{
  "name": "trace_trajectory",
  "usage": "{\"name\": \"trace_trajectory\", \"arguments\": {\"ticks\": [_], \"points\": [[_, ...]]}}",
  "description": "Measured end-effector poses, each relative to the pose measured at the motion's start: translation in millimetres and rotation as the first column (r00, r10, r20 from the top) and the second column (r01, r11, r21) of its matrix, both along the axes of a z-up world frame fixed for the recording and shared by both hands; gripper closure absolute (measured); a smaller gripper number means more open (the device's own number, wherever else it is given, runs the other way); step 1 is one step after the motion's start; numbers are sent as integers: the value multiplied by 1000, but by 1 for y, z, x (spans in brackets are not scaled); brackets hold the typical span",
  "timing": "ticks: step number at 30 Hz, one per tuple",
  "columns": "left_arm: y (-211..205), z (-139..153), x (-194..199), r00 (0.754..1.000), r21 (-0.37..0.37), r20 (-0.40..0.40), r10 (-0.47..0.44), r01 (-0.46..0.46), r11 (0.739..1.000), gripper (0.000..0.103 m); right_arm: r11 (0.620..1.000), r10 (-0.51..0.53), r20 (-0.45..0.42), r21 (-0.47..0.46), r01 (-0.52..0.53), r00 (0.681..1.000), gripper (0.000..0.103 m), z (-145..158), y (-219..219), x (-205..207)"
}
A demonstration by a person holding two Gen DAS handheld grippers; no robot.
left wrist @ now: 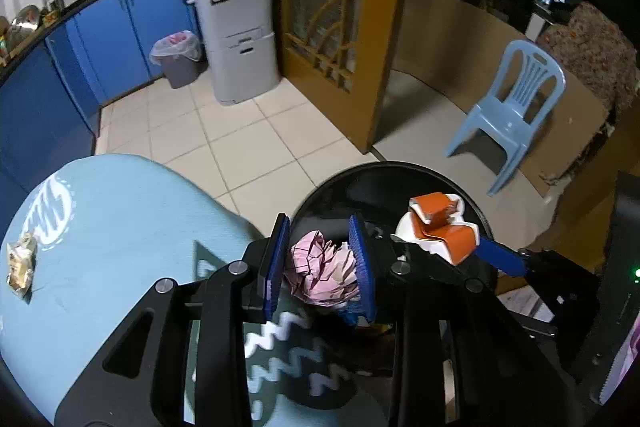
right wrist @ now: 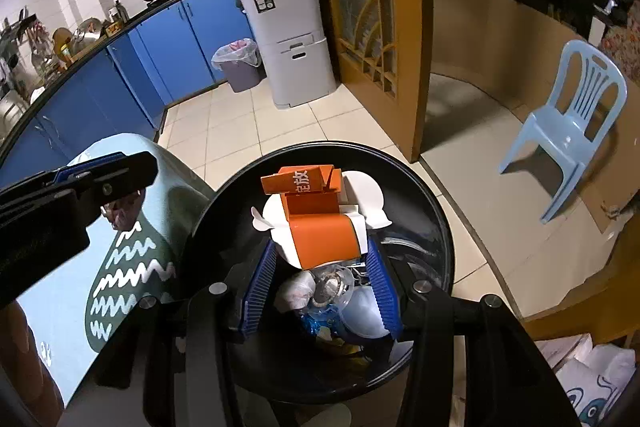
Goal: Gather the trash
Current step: 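Open both tools to drop the pink tissue and orange box into the bin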
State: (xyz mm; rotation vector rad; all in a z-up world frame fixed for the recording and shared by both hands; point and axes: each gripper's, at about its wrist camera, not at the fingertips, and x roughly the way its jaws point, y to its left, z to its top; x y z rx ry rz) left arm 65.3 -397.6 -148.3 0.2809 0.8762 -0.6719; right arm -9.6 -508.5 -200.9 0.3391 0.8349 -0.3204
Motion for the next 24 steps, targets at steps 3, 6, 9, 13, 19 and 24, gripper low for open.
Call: {"name": "trace_trajectory", "arguments": {"ticks": [3, 6, 9, 13, 19, 24], "points": [[-4, 1, -3, 999, -34, -22, -30, 29, 999, 45, 1000, -1, -2, 13, 1, 1000, 56, -2, -5, -2], [-4, 4, -3, 999, -65, -25, -38, 36, 997, 12, 1000, -1, -5, 15, 1, 1000, 56, -4, -6, -2], [-3, 8, -3, 999, -87, -27, -45, 42, 995, 12, 999, -6, 2, 34, 6, 1000, 30, -5, -10, -2], [1, 8, 0, 999, -78, -26, -24, 22, 997, 11, 1000, -1, 14, 24, 1, 1000, 23, -1, -8, -2], [16, 5, 8, 999, -59, -36, 34, -36, 998, 11, 1000, 2, 14, 21, -3, 1000, 23, 3, -3, 1], [47, 6, 21, 992, -43, -22, 123, -124, 991, 11, 1000, 21, 18, 10, -21, 1000, 23, 9, 9, 6]]}}
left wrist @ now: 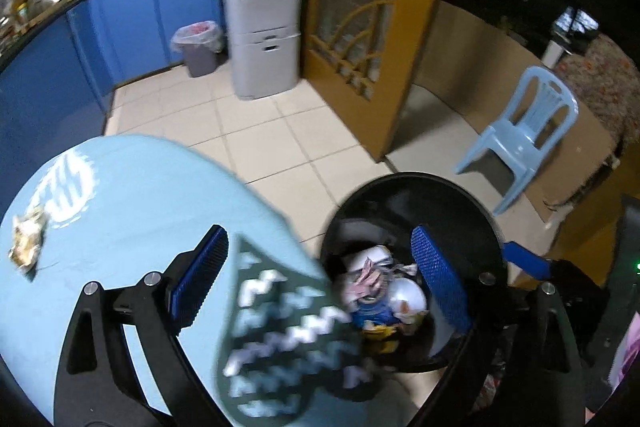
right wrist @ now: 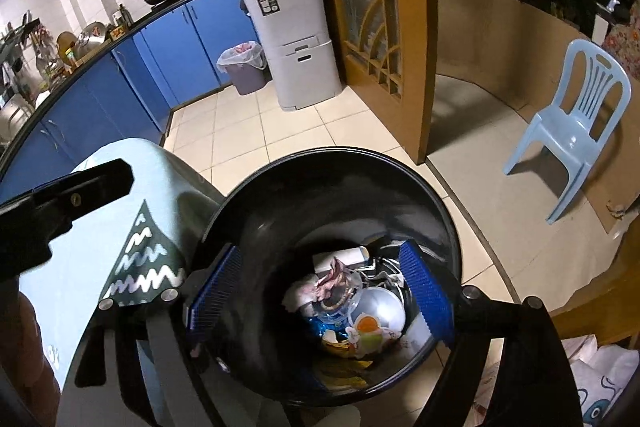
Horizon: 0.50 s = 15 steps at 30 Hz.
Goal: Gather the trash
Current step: 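Open both tools to drop the pink tissue and orange box into the bin, then move the open left tool back over the table to the yellow snack packet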
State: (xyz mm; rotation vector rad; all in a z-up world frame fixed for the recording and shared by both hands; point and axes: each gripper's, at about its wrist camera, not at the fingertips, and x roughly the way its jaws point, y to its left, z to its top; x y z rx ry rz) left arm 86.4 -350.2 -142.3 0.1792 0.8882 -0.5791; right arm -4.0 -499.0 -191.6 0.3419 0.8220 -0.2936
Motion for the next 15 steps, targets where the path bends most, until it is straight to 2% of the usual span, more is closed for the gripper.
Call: {"name": "trace_trajectory", "arguments": {"ticks": [6, 15], "points": [[60, 1, 28, 988, 24, 20, 154, -154, 988, 11, 999, 47, 3, -27, -46, 999, 23, 10, 29, 16], [156, -10, 69, 939, 59, 26, 344, -345, 937, 11, 992, 118, -1, -51, -118, 993, 23, 15, 81, 46]]}}
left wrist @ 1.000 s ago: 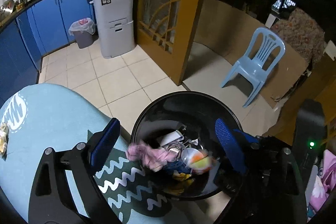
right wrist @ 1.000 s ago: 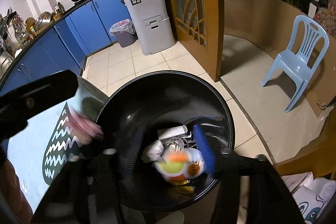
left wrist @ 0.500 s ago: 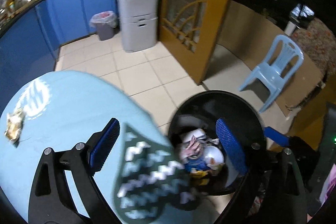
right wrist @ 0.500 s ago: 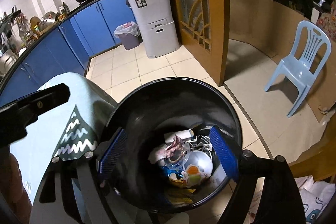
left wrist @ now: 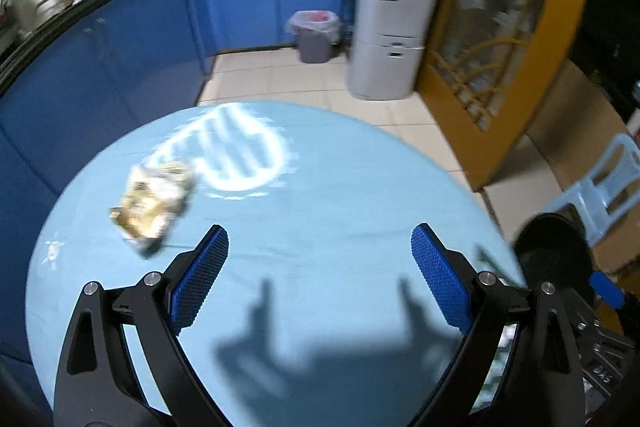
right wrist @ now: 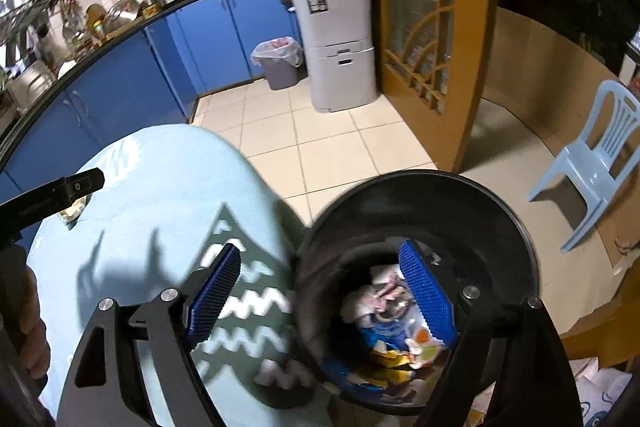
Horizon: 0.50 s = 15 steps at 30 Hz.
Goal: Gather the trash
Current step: 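Move the open left tool back over the table to the yellow snack packet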
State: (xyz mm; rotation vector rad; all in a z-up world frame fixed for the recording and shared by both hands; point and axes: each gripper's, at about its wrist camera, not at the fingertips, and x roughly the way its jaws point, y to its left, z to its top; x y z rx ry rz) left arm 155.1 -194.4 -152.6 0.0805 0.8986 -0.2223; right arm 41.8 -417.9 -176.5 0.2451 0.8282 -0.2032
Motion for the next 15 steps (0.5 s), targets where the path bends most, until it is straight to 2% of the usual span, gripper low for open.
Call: {"name": "trace_trajectory", "arguments": {"ticks": [8, 15], "points": [[54, -13, 27, 998, 69, 33, 54, -57, 996, 13, 999, 38, -9, -31, -38, 999, 23, 2, 37, 22], [79, -31, 47, 999, 95, 19, 46, -48, 994, 18, 997, 63, -26, -46, -64, 998, 23, 1, 65, 37]]}}
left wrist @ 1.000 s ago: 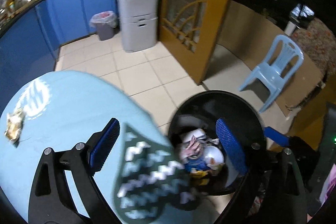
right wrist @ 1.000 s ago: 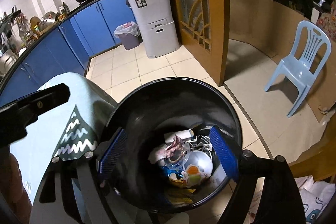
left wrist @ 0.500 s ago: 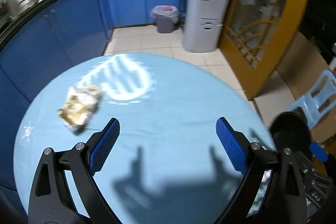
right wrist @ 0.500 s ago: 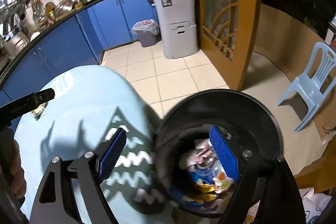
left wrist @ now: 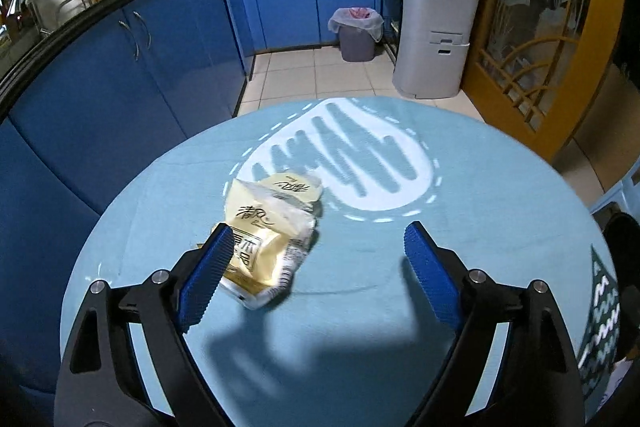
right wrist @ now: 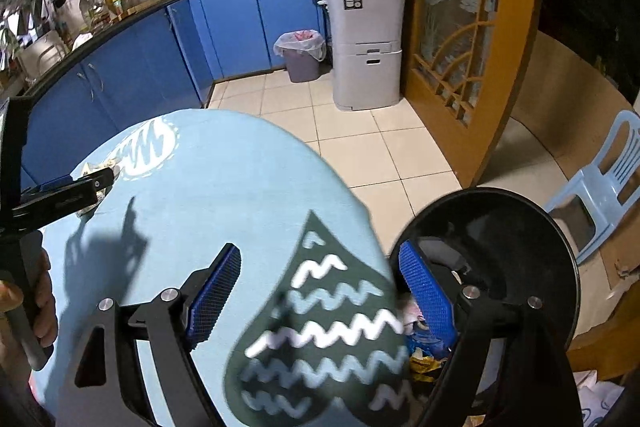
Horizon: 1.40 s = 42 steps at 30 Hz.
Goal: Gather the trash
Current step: 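Move the open left tool back over the table to the yellow snack packet, then close the left tool on the yellow snack packet, then carry the yellow packet with the left tool over the black bin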
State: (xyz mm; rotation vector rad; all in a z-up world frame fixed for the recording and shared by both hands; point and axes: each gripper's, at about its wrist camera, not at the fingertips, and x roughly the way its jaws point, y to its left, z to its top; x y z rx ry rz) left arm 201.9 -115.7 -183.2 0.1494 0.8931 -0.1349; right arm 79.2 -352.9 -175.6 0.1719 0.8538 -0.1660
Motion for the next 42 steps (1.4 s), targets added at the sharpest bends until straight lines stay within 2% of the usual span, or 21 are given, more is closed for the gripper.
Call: {"name": "trace_trajectory", "arguments": {"ticks": [7, 17, 20, 25, 42], "points": [[15, -13, 9, 1000, -18, -22, -16, 16, 1000, 19, 999, 37, -14, -27, -37, 999, 23, -2, 31, 17], [32, -14, 13, 999, -46, -26, 28, -30, 999, 64, 997, 53, -16, -53, -54, 998, 23, 3, 45, 21], [32, -10, 8, 999, -56, -15, 40, -40, 998, 70, 997, 52, -10, -51, -52, 999, 23, 5, 44, 19], [16, -1, -5, 1000, -60, -3, 8, -8, 998, 72, 998, 39, 6, -47, -39, 999, 23, 10, 37, 10], [-93, 26, -54, 981, -38, 45, -188, 190, 981, 73, 997, -71, 42, 1, 71, 997, 23, 17, -27, -36]]}}
